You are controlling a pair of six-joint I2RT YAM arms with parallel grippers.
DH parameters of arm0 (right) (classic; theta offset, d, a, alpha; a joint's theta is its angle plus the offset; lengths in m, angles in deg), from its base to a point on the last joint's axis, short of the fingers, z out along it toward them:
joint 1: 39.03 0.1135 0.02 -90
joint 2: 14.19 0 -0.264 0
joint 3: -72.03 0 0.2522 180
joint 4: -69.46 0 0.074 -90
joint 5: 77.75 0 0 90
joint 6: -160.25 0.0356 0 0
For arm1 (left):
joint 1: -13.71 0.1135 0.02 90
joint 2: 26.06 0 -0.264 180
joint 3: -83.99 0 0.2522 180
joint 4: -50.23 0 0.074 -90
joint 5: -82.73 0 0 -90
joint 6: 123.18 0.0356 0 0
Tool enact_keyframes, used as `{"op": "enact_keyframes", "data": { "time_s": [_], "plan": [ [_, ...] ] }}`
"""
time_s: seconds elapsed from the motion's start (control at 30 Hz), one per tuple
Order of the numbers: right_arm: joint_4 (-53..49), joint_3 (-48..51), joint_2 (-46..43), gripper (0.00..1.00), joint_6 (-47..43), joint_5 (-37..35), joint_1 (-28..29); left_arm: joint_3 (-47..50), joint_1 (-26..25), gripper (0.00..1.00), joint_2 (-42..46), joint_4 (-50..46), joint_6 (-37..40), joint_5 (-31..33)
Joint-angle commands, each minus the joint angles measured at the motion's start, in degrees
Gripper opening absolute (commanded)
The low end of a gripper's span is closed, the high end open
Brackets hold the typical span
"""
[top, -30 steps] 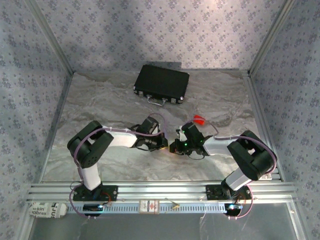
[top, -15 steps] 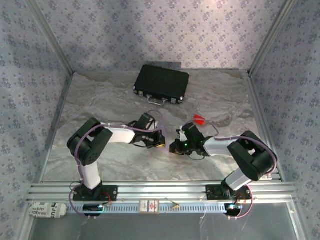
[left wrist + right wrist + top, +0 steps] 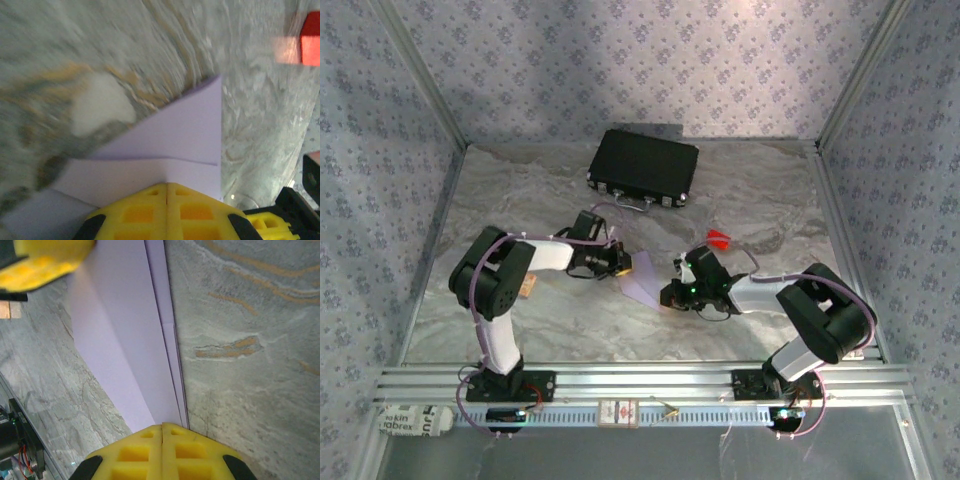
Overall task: Fold a paper plane with a square sheet of paper (pick it up from the middle)
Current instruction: Fourth fold the wing at the center of the table.
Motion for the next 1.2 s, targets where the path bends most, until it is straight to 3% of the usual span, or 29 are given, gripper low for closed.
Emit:
{"op": "enact_keyframes", "data": {
  "time_s": [0.0,0.63,1.17],
  "plan": [
    [-9.8,2.6,0.5,0.0,-0.7,-2.9,-0.5,-1.7,2.6,0.04,-2.1,-4.4,3.9,6.0],
    [-12.6,2.2,-1.2,0.0,-1.2,-3.6,-1.0,-5.7,7.1,0.04,-4.0,-8.4,7.8,6.2],
    [-12.1,1.8,-1.5,0.0,-1.5,-3.1,-1.5,-5.8,7.3,0.08,3.2,-10.9,7.9,8.2]
  ]
}}
